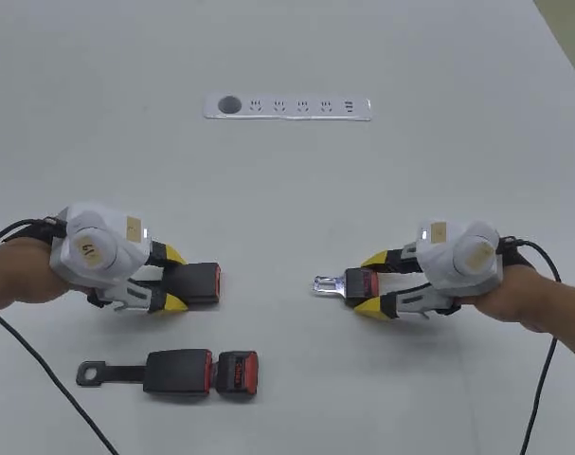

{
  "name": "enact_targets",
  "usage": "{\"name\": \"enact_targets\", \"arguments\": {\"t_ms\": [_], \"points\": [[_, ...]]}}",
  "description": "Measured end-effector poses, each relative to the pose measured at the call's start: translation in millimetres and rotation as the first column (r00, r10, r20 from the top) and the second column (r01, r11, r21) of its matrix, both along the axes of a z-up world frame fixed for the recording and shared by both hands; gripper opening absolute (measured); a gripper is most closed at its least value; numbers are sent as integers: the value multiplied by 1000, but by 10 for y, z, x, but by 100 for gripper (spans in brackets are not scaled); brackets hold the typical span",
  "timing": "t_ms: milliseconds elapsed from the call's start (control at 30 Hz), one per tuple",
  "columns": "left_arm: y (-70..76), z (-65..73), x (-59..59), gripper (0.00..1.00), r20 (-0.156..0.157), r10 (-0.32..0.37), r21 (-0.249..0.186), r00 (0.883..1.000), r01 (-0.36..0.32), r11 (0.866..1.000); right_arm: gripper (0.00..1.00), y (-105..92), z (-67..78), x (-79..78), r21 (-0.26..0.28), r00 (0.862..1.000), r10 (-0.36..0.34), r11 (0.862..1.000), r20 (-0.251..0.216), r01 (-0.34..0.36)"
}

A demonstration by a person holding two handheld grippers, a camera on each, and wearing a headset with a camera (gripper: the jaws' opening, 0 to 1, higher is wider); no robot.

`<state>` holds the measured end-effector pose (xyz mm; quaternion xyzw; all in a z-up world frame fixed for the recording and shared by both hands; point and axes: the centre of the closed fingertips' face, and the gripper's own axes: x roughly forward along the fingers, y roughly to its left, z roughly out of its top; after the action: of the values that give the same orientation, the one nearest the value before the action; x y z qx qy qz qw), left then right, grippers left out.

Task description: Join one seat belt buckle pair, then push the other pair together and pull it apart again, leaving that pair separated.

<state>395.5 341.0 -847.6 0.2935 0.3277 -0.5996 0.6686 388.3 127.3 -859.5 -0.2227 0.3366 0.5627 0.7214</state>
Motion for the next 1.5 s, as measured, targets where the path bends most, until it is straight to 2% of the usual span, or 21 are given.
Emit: {"name": "enact_targets", "arguments": {"t_ms": [400, 667, 967, 1267, 1500], "points": [[0, -27, -7, 35, -4, -34, 8, 999, 34, 999, 37, 250, -6, 50, 39, 1000, 5, 999, 2, -5], [0, -44, -11, 35, -7, -35, 16, 999, 35, 999, 37, 580, -2, 69, 75, 999, 35, 997, 18, -36], [2, -63, -11, 35, -9, -34, 30, 999, 35, 999, 37, 962, -7, 113, 116, 999, 41, 992, 13, -43], [8, -79, 3, 35, -12, -31, 31, 999, 31, 999, 37, 1214, -2, 137, 130, 998, 63, 989, 11, -64], [3, -80, 7, 35, -12, -33, 35, 999, 33, 999, 37, 1320, -2, 151, 122, 996, 90, 988, 16, -91]]}}
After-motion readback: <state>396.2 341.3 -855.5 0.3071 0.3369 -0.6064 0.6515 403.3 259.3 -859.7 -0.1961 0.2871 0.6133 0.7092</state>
